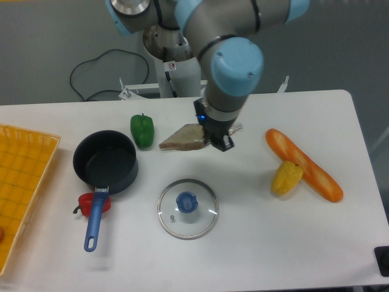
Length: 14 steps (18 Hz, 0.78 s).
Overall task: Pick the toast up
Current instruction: 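Carry the held toast toward the green pepper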
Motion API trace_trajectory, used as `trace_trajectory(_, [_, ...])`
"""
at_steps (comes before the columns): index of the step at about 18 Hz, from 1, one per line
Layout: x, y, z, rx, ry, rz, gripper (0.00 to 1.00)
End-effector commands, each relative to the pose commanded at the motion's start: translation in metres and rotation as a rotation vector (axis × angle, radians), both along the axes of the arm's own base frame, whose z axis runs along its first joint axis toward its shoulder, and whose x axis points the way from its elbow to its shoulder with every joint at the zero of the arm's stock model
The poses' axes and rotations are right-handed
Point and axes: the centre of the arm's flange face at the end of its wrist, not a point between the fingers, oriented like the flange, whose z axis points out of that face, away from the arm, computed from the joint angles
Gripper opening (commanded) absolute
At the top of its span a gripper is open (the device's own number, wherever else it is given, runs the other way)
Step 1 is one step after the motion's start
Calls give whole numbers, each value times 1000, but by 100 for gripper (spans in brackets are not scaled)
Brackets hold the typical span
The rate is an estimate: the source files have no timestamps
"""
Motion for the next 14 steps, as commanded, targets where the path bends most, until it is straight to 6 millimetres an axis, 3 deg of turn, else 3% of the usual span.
trace_trajectory(4, [31, 19, -4, 13, 16, -46, 0])
trace_trajectory(14, [32, 17, -10, 8, 20, -58, 0])
